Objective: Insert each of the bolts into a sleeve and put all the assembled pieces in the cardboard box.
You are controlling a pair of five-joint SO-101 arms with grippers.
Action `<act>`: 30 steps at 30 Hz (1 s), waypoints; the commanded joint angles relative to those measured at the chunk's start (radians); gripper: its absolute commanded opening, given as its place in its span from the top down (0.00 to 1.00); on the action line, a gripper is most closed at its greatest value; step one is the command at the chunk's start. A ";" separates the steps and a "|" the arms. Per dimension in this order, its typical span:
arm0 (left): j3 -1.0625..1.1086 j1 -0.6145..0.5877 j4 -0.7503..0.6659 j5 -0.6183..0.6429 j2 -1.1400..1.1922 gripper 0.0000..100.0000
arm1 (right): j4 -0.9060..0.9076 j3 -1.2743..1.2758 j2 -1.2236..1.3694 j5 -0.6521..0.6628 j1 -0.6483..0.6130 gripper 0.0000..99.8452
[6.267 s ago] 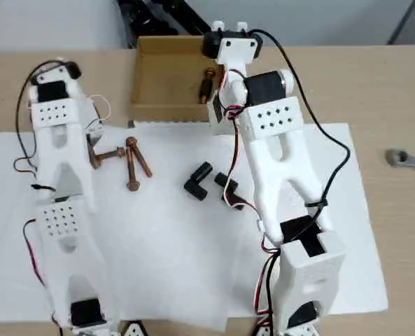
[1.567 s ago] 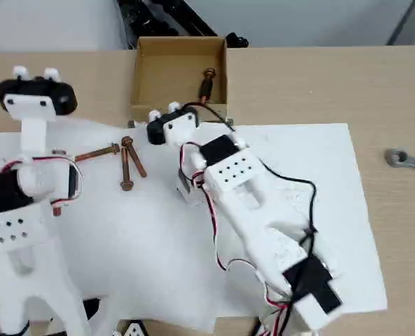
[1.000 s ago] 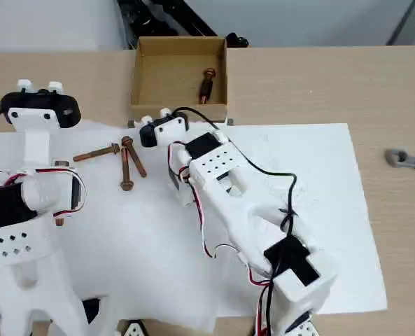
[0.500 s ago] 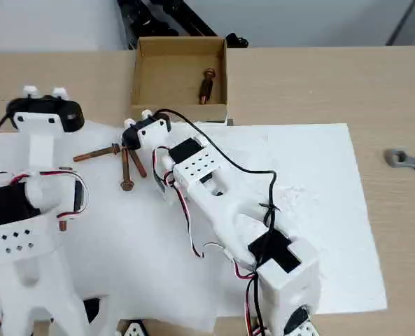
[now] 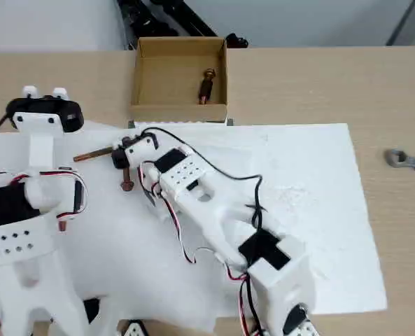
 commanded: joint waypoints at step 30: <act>-0.005 0.006 0.008 0.015 -0.029 0.99 | 0.082 0.003 -0.033 -0.031 -0.004 0.99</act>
